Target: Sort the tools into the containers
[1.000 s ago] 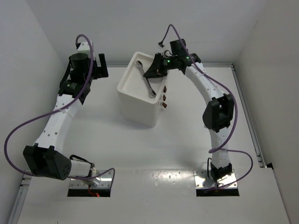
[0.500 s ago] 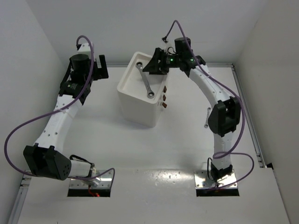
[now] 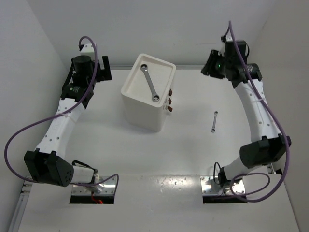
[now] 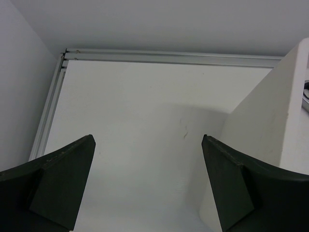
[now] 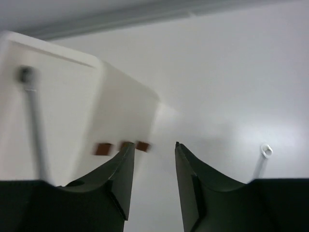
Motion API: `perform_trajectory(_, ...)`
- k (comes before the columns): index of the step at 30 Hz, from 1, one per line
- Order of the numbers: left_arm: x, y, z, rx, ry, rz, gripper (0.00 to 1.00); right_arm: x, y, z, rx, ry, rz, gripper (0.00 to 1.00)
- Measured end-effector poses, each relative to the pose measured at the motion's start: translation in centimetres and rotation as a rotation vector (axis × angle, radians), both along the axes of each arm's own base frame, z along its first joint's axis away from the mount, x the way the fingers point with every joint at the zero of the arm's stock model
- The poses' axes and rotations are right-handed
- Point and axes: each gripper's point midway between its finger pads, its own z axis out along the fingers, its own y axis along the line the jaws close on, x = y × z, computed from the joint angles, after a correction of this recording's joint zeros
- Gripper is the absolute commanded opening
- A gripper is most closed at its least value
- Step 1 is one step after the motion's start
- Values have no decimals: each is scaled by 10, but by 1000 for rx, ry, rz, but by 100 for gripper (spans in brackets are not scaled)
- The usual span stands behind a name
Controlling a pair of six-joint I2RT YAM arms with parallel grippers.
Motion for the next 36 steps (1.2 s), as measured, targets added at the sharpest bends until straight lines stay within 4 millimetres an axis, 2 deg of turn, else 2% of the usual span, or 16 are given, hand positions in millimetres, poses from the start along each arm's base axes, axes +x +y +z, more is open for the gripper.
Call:
perform_trajectory(3, 1, 1, 3, 2, -13, 6, 99, -23, -45, -80, -111, 237, -139, 41)
perform_trajectory(5, 2, 0, 5, 2, -21, 6, 99, -51, -67, -160, -175, 476, -181, 48)
perform_trajectory(8, 2, 0, 6, 1, -25, 6, 99, -102, -87, -239, -215, 758, -201, 45)
perform_trajectory(10, 3, 0, 6, 2, -27, 8, 99, -133, -98, -271, -220, 904, -216, 43)
perform_trajectory(12, 2, 1, 6, 3, -26, 12, 99, -143, -105, -284, -210, 963, -234, 40)
perform_trajectory(13, 2, 1, 5, 4, -25, 15, 99, -142, -109, -287, -201, 967, -244, 38)
perform_trajectory(16, 2, 3, 1, 8, -19, 25, 99, -134, -114, -296, -165, 966, -260, 31)
perform_trajectory(23, 1, 5, -4, 13, -6, 35, 99, -115, -121, -327, -119, 1015, -268, 31)
perform_trajectory(29, 1, 7, -5, 17, -4, 46, 99, -90, -124, -338, -111, 1001, -271, 31)
perform_trajectory(36, 1, 8, -6, 18, -3, 50, 99, -79, -134, -341, -117, 991, -285, 30)
